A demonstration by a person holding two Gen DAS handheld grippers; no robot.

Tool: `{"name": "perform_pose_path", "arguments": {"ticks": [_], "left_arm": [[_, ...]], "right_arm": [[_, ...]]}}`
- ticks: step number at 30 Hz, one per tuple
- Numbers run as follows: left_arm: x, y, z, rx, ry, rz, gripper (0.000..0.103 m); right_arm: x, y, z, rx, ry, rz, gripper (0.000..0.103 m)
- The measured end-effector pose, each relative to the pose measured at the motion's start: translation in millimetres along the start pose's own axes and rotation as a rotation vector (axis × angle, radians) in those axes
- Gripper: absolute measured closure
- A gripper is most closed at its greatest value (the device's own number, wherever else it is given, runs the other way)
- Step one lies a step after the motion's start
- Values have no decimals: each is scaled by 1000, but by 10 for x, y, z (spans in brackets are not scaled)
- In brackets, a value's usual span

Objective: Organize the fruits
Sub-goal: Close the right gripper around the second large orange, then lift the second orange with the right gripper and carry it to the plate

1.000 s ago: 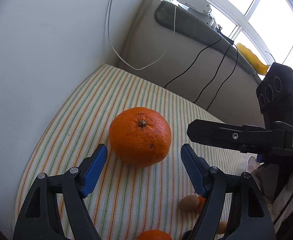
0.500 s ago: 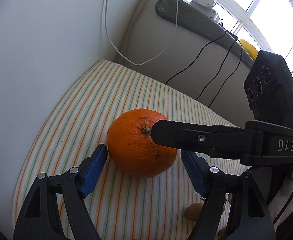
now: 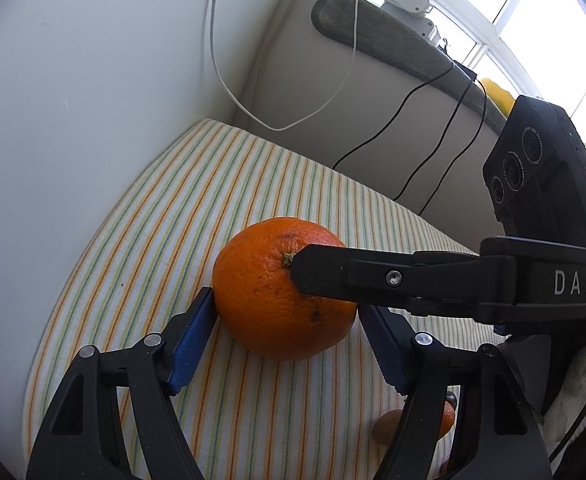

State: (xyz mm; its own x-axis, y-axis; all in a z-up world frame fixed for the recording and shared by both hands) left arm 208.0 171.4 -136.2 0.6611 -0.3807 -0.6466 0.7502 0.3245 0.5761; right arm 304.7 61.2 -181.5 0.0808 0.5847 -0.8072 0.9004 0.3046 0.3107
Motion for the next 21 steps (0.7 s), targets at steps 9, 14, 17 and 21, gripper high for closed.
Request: {"name": "perform_pose_path", "arguments": {"ticks": [9,14,17,21], "left_arm": [[-67,-12,91,16,7,10,31],[-158,-2,225,42,11,28,31],[-220,-11,333,57,7,41,31],[-313,-35,484,79,-1,53,31]], "right_arm": [[-67,-78,-26,-7,-4,16,40],[-208,-118,-37,-15,0,34,41],[-314,-136,-36,-26,-4,48,41],[-500,-183,-6,-24,3,72,41]]}}
Point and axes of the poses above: each gripper's, at about its wrist camera, not at the fingertips, and x roughly the way its jaws point, z to its right, y to its top, the point moved 2 cm from there along x, roughly the way its jaws point, and after that the axes turned 9 degrees about -y, right-handed, at the moved point
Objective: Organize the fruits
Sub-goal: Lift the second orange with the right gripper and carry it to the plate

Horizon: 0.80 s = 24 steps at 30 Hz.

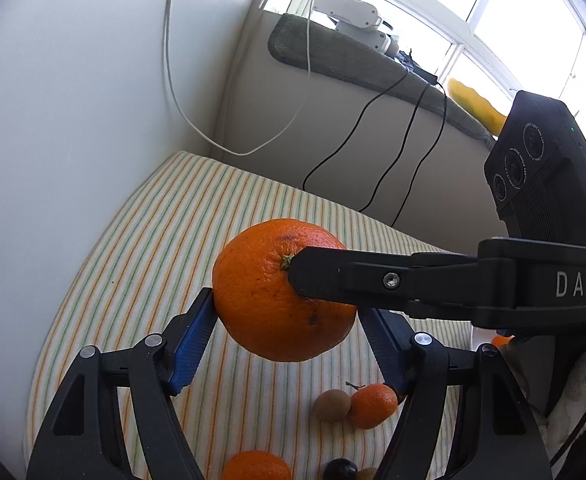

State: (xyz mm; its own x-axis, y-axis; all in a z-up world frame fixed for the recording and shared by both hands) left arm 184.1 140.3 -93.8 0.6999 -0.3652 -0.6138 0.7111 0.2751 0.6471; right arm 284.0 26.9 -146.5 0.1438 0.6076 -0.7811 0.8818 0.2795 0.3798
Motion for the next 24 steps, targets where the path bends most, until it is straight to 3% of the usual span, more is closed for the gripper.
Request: {"name": "perform_pose_path", "arguments": {"ticks": [11,24], "left_arm": [[-77,-134,663,75,-55,4,31],[137,-506,1489,160,-151,-32,31]], "right_arm": [[-769,-312,170,3,-26,65,41],[-1637,-729,658,45,-89,134,41]]}}
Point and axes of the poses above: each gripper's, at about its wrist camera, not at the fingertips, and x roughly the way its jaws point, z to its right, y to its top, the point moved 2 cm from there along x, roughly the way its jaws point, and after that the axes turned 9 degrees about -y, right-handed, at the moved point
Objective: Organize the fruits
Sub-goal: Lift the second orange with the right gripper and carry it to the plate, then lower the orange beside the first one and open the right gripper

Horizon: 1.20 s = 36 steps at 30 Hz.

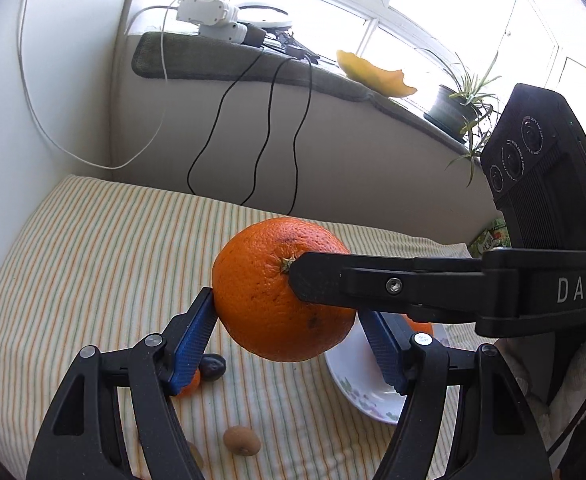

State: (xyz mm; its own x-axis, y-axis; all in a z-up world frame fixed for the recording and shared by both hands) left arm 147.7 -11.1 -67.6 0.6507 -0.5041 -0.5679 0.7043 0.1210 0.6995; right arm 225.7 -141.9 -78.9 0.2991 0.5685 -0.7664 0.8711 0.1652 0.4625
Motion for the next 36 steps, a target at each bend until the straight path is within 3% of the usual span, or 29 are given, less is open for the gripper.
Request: {"name": "perform_pose_path", "arguments": {"ticks": [13,29,36], "left_arm": [[293,-233,510,41,-88,-70,31],[437,-460,541,7,-119,-124,31],[493,-514,517,16,-97,-153,32]], "right_arm": [[-443,-398,395,33,-83,16,41],[-287,-481,547,36,-128,-36,41],[-367,-444,505,10,-141,-14,42]]}}
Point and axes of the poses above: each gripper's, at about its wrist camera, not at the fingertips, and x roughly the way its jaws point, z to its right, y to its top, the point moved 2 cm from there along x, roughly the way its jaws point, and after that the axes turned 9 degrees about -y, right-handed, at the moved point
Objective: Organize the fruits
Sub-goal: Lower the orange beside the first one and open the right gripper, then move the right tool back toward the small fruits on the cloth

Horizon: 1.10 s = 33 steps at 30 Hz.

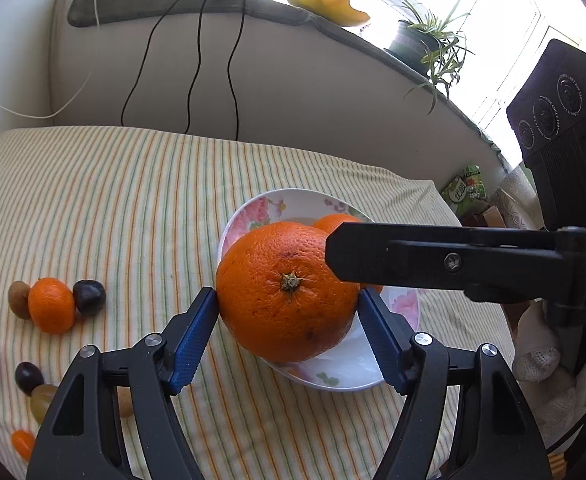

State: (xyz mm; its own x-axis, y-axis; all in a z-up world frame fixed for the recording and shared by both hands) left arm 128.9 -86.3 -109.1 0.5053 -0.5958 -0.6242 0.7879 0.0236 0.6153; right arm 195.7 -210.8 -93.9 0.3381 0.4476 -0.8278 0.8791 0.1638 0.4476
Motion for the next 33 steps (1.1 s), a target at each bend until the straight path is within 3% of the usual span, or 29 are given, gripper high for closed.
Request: {"name": "perform_pose_path", "arguments": {"ticks": [7,27,33], "left_arm": [[-132,-1,105,53,15,23,33],[-372,-76,152,82,62,71,31],[-493,-118,147,102,103,98,31]], "right_arm": [[-163,-24,7,-13,-14,34,42],[-309,-207,57,-7,-26,130,41],[-395,-283,-12,-45,-52,180,33]]}}
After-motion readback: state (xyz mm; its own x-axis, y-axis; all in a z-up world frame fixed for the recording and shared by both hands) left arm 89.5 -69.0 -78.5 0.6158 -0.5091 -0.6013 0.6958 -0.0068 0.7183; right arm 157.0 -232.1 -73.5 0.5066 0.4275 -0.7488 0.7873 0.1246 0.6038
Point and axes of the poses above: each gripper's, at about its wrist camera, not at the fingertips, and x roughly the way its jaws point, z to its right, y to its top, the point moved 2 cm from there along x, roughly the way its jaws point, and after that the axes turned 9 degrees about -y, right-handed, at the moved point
